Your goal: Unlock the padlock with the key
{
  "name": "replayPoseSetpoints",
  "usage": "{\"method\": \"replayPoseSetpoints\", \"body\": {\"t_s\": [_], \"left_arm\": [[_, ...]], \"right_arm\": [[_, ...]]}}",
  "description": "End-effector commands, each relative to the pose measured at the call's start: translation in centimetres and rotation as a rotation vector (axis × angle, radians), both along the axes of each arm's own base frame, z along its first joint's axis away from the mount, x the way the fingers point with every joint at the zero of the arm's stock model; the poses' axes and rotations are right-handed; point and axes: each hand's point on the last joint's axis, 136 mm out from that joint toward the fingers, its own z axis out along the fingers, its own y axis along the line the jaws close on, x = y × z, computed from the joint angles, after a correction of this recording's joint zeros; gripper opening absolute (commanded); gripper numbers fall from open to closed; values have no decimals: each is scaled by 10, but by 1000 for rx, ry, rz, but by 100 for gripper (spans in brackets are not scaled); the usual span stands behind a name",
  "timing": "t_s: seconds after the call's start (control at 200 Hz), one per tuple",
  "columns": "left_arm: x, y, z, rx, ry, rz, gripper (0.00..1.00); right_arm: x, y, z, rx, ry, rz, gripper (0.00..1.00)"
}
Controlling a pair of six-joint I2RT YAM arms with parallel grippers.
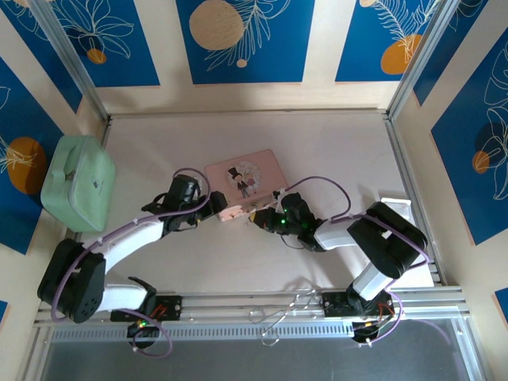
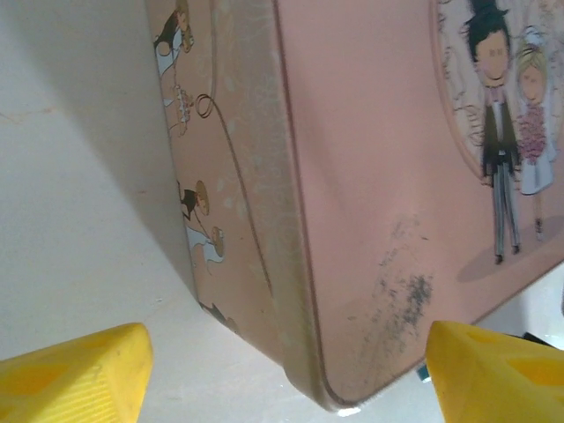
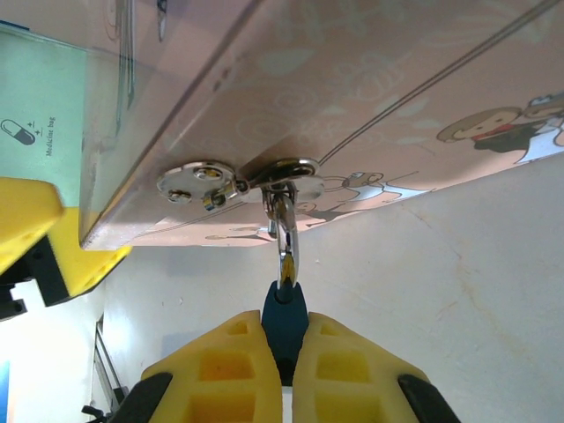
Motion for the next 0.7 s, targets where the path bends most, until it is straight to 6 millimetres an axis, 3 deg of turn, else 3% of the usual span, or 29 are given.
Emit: {"method": "replayPoseSetpoints", "body": {"t_s": [0.0,0.325,0.695], "left_arm": [[6,6,-2,26,-3,52,78],[-4,23,-32,131,83,80,70],[-9,27,-38,166,103,66,65]], "right_arm": [[6,1,13,64,-41,-34,0],[14,-8,14,203,-65,-75,0],[34,-10,25,258,-83,-97,0]]}}
